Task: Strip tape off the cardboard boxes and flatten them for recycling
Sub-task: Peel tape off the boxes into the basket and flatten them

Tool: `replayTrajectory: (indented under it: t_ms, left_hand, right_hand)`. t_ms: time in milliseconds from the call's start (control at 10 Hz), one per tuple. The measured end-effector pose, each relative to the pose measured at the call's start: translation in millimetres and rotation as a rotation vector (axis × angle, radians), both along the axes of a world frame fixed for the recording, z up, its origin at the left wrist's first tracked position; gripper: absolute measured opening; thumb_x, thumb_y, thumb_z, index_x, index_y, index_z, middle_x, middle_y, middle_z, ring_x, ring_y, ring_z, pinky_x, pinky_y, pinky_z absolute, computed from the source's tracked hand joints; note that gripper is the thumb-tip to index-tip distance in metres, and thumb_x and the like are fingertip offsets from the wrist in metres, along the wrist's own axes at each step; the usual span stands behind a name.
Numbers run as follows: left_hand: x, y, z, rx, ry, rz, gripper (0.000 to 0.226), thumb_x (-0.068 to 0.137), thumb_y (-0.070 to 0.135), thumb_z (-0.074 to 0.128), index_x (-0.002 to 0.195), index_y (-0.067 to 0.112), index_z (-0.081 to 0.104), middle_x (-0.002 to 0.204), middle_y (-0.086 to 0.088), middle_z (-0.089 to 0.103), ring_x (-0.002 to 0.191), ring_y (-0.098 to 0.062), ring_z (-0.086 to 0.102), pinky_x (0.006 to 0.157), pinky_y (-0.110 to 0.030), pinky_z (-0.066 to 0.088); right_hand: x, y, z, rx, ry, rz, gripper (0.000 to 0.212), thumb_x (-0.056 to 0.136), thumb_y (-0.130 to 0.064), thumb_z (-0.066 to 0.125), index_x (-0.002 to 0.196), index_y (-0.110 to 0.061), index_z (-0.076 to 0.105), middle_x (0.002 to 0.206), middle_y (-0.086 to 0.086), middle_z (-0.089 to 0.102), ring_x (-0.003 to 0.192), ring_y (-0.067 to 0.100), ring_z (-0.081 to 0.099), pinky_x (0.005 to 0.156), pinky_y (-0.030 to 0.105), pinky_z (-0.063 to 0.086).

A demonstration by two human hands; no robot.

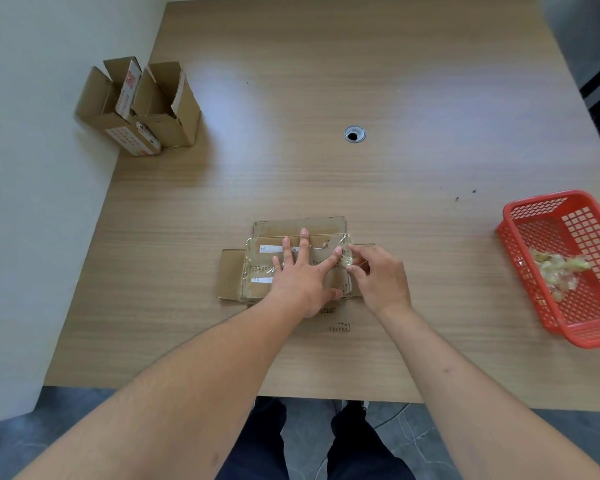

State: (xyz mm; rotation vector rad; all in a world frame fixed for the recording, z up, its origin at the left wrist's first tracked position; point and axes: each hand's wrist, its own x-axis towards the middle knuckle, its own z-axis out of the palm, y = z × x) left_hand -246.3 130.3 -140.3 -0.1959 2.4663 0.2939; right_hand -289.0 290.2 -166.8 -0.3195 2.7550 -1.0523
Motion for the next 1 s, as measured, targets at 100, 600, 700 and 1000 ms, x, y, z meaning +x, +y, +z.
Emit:
replayTrajectory:
  t_ms: [100,600,700,1000]
  left_hand:
    - [-0.2,-0.4,-0.2,0.005,0.002,0.0,0.083,0.094,0.07,0.049,0.152,0.06,-0.011,0.158,-0.009,-0.042,0.147,-0.047,-0.03,0.123,-0.063,0.0]
    - [3.0,-1.0,-2.6,-0.011,0.023,-0.025,0.082,0.095,0.071,0.045,0.152,0.059,-0.013,0.158,-0.011,-0.042,0.146,-0.05,-0.029,0.122,-0.065,0.001]
    - [3.0,-0.7,-3.3,-0.01,0.021,-0.026,0.082,0.095,0.07,0.045,0.152,0.059,-0.013,0.158,-0.011,-0.042,0.146,-0.049,-0.029,0.122,-0.065,0.001]
    - [5.6,-1.3,-6.0,-0.033,0.044,-0.05,0.079,0.097,0.07,0.04,0.152,0.058,-0.015,0.157,-0.012,-0.043,0.146,-0.05,-0.029,0.122,-0.065,0.001]
  right_hand:
    - [-6.3,0.0,0.4,0.032,-0.047,-0.02,0.025,0.085,-0.019,0.082,0.109,-0.018,0.08,0.097,0.0,0.069,0.086,0.021,0.068,0.083,0.033,0.054]
    - [-3.8,-11.7,4.6,-0.457,-0.374,-0.54,0.008,0.083,-0.008,0.083,0.078,-0.011,0.077,0.075,0.006,0.076,0.067,0.017,0.076,0.071,0.036,0.065]
    - [4.6,-16.4,1.1,-0.609,-0.427,-0.678,0.007,0.085,-0.006,0.081,0.082,-0.006,0.075,0.078,0.012,0.077,0.076,0.021,0.078,0.072,0.035,0.064]
    - [14.6,-32.7,-7.0,-0.584,-0.311,-0.835,0.014,0.087,-0.016,0.078,0.075,-0.021,0.071,0.069,-0.001,0.075,0.062,0.015,0.075,0.07,0.045,0.065]
